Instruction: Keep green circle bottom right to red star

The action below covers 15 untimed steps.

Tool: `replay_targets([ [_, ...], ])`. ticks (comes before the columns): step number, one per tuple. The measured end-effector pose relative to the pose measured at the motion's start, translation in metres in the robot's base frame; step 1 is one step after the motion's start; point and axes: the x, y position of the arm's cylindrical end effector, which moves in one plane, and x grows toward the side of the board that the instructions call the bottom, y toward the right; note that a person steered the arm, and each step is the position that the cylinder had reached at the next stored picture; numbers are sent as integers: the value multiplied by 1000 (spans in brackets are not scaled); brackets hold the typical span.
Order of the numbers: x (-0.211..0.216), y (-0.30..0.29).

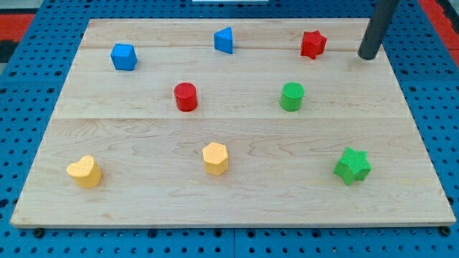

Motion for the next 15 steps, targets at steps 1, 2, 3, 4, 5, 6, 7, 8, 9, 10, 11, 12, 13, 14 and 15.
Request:
replay_targets([
  [1,1,0],
  [2,34,0],
  [3,68,-8],
  [4,102,-27],
  [5,132,-49],
  [6,147,-91],
  [7,147,-140],
  [8,145,-157],
  [9,129,-154],
  [10,117,-157],
  [11,98,-159],
  [12,79,-160],
  [13,67,-159],
  [14,61,-153],
  [15,55,-149],
])
